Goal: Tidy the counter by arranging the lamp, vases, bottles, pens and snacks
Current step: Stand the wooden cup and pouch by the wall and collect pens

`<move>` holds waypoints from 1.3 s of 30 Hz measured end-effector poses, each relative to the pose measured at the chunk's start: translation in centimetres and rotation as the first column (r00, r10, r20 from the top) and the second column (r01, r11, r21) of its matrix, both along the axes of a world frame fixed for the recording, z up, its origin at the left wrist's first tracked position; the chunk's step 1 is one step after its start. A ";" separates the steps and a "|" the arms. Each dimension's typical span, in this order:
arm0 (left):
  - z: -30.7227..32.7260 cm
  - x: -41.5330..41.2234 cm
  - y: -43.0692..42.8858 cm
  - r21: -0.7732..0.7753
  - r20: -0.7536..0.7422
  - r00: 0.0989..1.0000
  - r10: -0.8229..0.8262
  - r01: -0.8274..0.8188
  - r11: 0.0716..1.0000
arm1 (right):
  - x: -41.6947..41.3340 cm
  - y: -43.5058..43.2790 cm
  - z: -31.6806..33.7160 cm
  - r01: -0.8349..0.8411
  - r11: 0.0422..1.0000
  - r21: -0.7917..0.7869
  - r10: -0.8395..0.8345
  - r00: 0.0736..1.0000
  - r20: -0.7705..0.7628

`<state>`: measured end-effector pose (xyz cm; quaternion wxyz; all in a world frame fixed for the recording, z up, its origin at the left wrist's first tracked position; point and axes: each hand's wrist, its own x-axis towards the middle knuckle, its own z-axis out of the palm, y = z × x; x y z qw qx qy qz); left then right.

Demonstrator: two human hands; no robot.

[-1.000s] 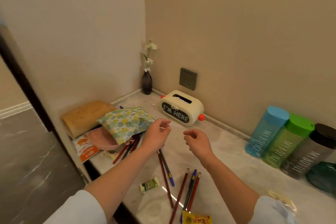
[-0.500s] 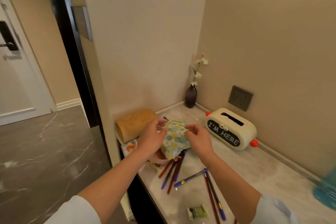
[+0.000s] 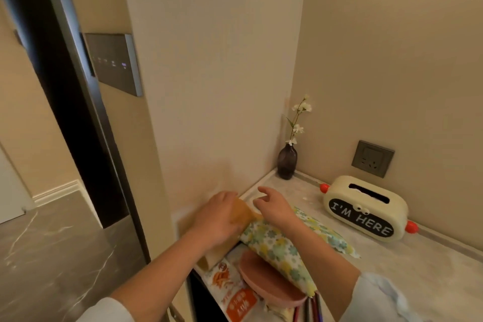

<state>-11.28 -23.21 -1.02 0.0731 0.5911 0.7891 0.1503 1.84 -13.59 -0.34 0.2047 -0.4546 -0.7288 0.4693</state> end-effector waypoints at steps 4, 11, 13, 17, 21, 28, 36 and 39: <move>-1.0 -1.2 0.9 -0.077 -0.048 0.996 -0.070 0.066 0.995 | -2.1 0.4 -1.2 -0.061 0.998 0.026 0.056 0.983 0.177; -2.1 -2.4 1.7 -0.140 -0.002 0.997 -0.072 0.071 0.988 | -4.2 1.1 -2.5 -0.129 0.989 0.079 0.083 0.900 0.427; -2.4 -2.7 1.7 -0.145 0.034 0.998 -0.046 0.051 0.988 | -4.6 1.1 -2.6 -0.149 0.986 0.072 0.099 0.881 0.462; -2.5 -3.0 1.6 -0.199 0.054 0.998 -0.021 0.031 0.979 | -4.9 1.2 -2.8 -0.098 0.995 0.022 0.082 0.918 0.389; -1.5 -2.9 1.7 -0.133 0.000 1.000 -0.004 0.004 0.991 | -5.0 0.6 -1.5 -0.033 0.999 -0.002 0.033 0.979 0.200; 2.2 -0.6 2.7 0.131 -0.055 0.997 0.056 -0.049 0.990 | -2.7 0.0 2.9 0.179 0.979 0.096 -0.173 0.982 -0.068; 4.7 4.4 4.6 0.381 0.084 0.996 -0.015 -0.019 0.925 | 3.6 0.8 7.0 0.373 0.928 -0.006 -0.354 0.876 -0.327; 5.1 6.6 5.4 0.451 0.126 0.990 -0.070 0.005 0.893 | 5.7 1.6 7.7 0.325 0.938 -0.118 -0.344 0.845 -0.409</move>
